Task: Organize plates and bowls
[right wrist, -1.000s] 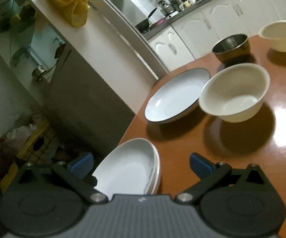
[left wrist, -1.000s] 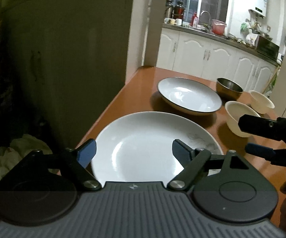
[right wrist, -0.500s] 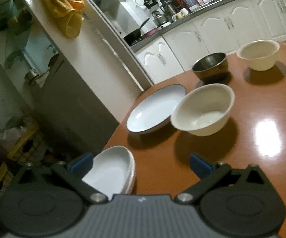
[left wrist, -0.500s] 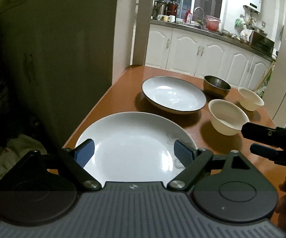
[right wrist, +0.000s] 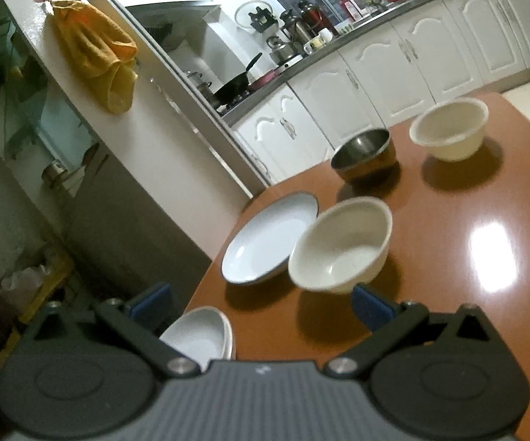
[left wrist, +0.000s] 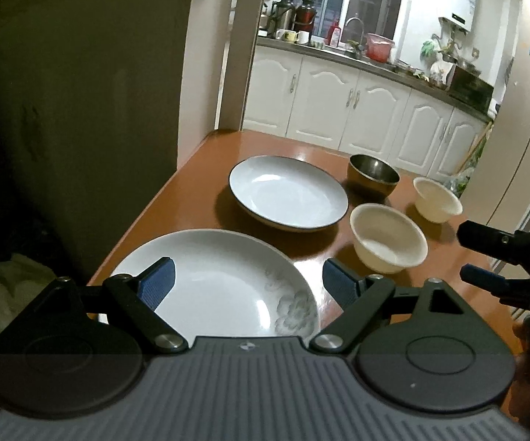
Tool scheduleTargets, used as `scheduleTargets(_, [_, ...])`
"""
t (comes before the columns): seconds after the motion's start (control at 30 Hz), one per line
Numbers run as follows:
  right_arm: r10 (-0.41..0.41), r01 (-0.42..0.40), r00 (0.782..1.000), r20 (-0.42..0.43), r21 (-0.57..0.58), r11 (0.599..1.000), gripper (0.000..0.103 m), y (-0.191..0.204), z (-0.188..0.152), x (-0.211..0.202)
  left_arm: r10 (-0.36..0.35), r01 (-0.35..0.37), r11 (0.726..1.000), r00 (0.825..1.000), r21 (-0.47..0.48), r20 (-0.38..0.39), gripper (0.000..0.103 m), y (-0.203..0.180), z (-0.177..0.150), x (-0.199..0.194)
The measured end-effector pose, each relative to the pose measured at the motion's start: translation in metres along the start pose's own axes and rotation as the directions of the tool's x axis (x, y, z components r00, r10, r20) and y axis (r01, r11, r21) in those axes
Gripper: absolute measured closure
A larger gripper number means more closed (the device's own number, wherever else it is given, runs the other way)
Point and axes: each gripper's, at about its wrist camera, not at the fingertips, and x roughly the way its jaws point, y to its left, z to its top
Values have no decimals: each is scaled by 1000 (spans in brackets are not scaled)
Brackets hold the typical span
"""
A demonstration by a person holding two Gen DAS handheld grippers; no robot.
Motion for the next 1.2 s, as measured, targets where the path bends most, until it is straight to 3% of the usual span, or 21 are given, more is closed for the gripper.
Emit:
scheduleTargets(0.33, [81,-79,996,-30,81,994,0,-12,53,43,-66,57,990,995,-128,-69,0,13,45,68])
scheduleTargets(0.53, [99,-91,990,-97,85,992,0,-17,75,89,-55,47,992,996,-115,-75,0,10,62,105])
scheduleTargets(0.7, [108,-96,981,-161,82,992,0,-22,89,126,-79,60,987,989,-149,-125,11,15,71,134])
scheduleTargets(0.87, [111,-92,970,-214,97,991,0,-32,98,157,-58,34,989,983,-141,-172,36,15,74,159])
scheduleTargets(1.2, [116,-71,951,-288,162,984,0,-49,98,193,-49,5,984,968,-179,-245,55,25,72,196])
